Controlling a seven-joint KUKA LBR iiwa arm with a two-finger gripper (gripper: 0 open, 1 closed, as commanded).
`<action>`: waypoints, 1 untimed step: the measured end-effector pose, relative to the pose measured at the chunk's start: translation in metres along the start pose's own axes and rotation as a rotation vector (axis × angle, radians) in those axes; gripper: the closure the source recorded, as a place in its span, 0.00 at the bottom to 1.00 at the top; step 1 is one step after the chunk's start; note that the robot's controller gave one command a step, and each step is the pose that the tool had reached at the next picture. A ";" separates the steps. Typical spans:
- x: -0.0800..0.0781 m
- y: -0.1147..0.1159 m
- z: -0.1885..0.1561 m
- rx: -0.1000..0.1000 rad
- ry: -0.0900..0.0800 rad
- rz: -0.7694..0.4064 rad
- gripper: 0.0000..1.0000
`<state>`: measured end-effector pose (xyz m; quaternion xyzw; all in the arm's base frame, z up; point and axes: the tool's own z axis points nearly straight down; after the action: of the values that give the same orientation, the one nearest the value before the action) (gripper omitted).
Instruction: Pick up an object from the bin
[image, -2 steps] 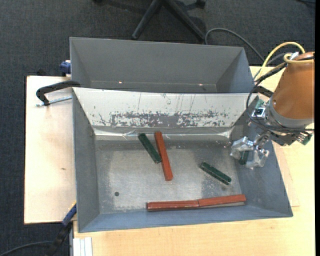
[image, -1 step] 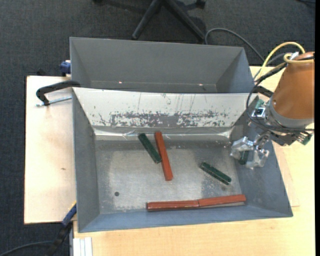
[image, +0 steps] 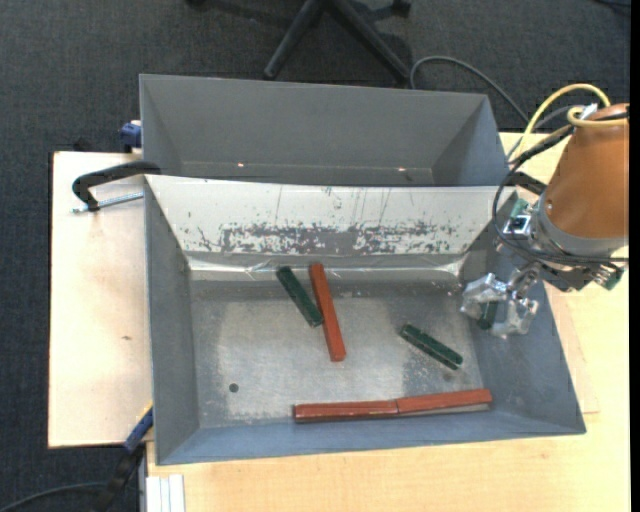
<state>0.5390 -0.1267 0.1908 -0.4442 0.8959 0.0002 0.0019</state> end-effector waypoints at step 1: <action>0.000 0.000 0.000 0.000 0.000 0.000 1.00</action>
Offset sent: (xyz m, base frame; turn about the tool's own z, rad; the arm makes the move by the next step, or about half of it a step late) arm 0.0000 0.0000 0.0000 0.0000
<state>0.5390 -0.1267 0.1908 -0.4442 0.8959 0.0002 0.0018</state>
